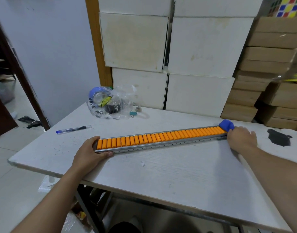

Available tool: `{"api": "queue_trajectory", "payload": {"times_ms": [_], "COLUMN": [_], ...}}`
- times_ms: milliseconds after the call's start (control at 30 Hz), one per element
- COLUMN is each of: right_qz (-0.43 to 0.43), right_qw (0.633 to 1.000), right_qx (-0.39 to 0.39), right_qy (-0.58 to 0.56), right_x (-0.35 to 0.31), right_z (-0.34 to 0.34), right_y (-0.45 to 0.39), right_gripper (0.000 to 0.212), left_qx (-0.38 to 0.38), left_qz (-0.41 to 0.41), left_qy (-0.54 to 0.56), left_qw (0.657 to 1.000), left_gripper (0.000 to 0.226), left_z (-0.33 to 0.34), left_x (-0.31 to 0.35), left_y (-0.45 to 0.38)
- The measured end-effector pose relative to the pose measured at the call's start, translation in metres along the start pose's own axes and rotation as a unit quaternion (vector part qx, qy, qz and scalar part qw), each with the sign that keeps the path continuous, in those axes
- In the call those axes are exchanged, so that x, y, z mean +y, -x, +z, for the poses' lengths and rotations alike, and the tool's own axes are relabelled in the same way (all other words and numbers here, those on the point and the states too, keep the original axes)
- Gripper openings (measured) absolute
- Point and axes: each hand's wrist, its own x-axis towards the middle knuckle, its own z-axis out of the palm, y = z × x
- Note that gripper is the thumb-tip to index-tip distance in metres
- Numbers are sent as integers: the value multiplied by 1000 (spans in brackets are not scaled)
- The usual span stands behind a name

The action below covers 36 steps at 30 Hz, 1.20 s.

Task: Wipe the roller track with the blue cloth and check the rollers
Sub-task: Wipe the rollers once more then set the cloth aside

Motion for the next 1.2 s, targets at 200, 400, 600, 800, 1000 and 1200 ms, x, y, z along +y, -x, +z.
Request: {"api": "queue_trajectory", "payload": {"times_ms": [200, 400, 600, 800, 1000, 1200], "right_qz": [-183, -442, -482, -416, -517, -555], "right_qw": [958, 875, 851, 875, 818, 795], "right_qx": [-9, -128, -180, -125, -156, -162], "right_qy": [-220, -150, -100, -214, -199, -186], "right_x": [-32, -49, -54, -151, -276, -318], "right_z": [-21, -35, -42, -56, -41, -23], "right_y": [49, 144, 158, 165, 219, 229], "right_gripper": [42, 66, 89, 50, 54, 53], "left_qx": [-3, -10, -13, -25, -21, -33], "left_qz": [1, 1, 0, -10, -37, -24], "left_qy": [1, 4, 15, 42, 75, 77], "left_qw": [1000, 1000, 1000, 999, 996, 996], "left_gripper": [89, 89, 91, 90, 99, 105], "left_z": [-2, -3, -3, -5, -8, -9], "left_x": [1, -1, 1, 3, -1, -4], "left_y": [1, 2, 4, 3, 4, 6]}}
